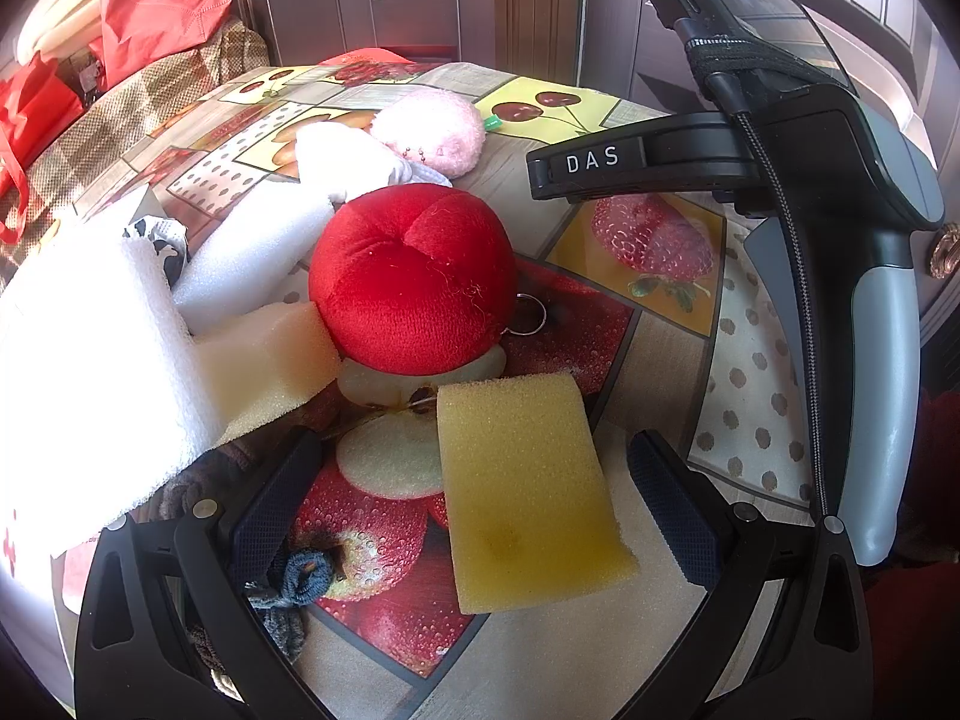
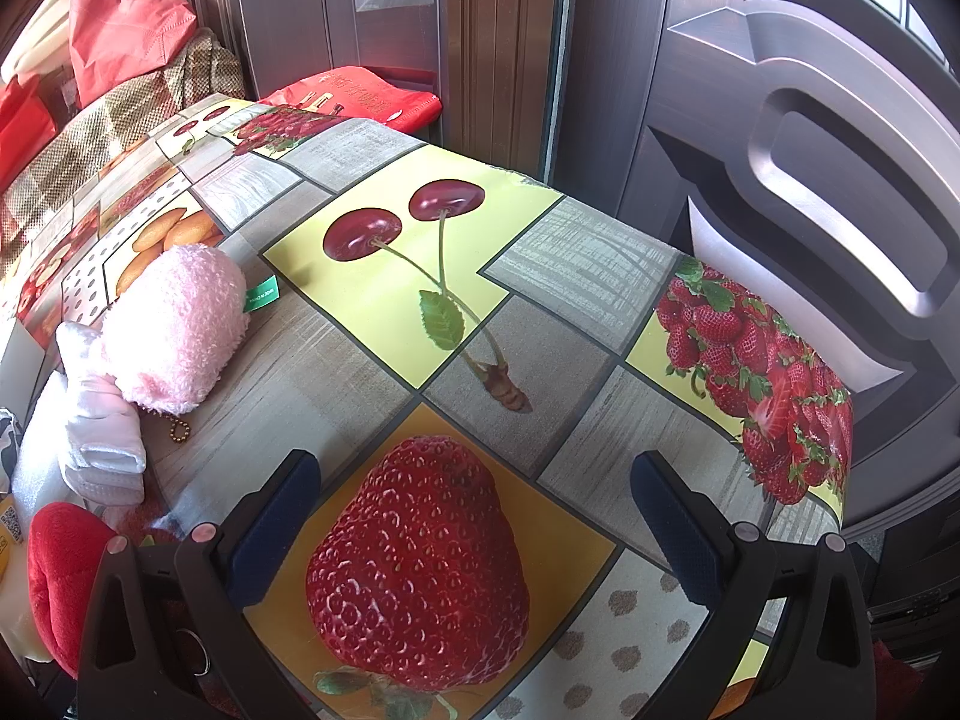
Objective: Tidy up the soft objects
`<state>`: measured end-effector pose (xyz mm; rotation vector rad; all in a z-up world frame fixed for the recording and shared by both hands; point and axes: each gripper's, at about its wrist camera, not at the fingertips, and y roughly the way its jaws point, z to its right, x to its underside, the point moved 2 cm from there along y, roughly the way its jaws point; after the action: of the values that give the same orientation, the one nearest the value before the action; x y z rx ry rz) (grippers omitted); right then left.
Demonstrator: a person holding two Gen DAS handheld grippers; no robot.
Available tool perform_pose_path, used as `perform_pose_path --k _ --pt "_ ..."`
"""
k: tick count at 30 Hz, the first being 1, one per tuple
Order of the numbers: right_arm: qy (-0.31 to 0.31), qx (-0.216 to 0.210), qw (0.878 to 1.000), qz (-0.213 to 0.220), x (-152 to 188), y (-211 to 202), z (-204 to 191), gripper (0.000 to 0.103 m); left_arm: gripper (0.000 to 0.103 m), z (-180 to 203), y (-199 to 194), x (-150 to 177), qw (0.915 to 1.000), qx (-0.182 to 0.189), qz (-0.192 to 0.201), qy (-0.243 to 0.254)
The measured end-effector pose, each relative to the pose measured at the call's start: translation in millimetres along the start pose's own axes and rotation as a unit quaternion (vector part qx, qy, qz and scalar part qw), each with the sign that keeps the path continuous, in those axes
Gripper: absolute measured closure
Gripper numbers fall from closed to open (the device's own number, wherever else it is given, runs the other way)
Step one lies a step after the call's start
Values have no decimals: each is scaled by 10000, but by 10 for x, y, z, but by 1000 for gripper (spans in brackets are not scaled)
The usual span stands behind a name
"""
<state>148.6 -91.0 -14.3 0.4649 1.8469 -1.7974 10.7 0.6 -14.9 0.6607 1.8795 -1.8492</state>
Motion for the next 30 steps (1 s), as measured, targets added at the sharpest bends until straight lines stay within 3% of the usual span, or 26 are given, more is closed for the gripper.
perform_pose_path --k 17,20,25,28,30 --pt "1 0 10000 -1 -1 1 -1 0 1 12 -20 -4 10000 -33 1 8" --pt "-13 13 10000 0 -12 7 -26 0 1 62 -75 30 9998 205 36 -14" --pt "-5 -3 10000 -4 0 5 -5 0 1 124 -616 181 9947 724 693 -219" --pt "-2 -8 10000 -5 -2 7 -8 0 0 -32 -1038 333 9891 710 1216 -438" --pt "36 -64 10000 1 0 -2 16 0 0 -210 -1258 462 9859 499 1484 -591"
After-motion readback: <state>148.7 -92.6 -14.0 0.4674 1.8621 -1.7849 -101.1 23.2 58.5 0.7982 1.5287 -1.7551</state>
